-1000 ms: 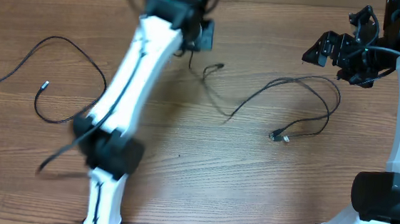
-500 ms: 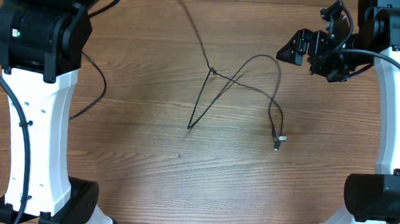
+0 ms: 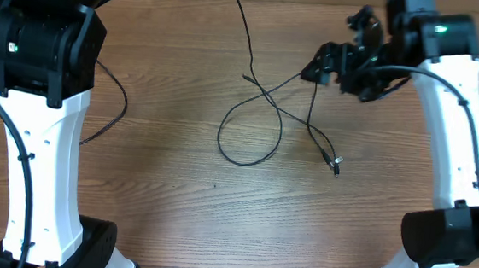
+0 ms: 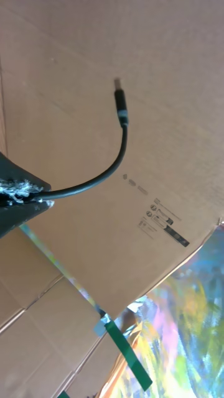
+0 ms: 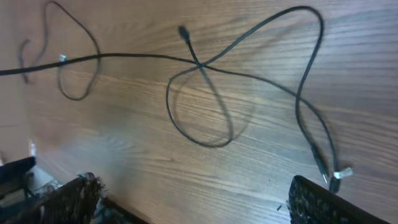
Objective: Untangle cables
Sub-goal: 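Hold the cable up with the left gripper while the right gripper grasps the remaining cable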
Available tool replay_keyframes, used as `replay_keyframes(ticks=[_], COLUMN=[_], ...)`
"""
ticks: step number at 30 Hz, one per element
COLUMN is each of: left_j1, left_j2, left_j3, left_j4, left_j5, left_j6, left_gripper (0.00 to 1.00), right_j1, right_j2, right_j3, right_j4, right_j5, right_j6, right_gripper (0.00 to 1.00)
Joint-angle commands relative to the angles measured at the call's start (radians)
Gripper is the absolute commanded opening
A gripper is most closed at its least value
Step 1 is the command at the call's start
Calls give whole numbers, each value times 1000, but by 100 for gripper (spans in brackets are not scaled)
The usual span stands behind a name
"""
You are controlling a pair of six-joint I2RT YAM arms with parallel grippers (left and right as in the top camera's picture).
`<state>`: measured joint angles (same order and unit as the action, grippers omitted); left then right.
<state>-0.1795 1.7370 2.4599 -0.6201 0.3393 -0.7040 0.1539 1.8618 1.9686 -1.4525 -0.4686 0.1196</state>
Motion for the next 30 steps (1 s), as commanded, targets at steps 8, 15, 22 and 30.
replay_keyframes(ticks=[8,15,22,30], left_j1=[124,127,127,127], left_j2=[-23,-23,-23,-23], left_j3=[10,10,10,10], left_j4=[43,38,-8,-15], left_j5=[74,108,106,106], left_j6=[-106,-105,-104,-104], left_gripper=[4,4,4,4], right_j1=[4,30,109,284], right_j2=[3,3,3,3], right_j3=[-357,-411,-411,-411], right_j4=[357,536,604,594], right_j5=[-64,-109,-72,225], right_j6=[43,393,790,1400], right_gripper=[89,86,80,76])
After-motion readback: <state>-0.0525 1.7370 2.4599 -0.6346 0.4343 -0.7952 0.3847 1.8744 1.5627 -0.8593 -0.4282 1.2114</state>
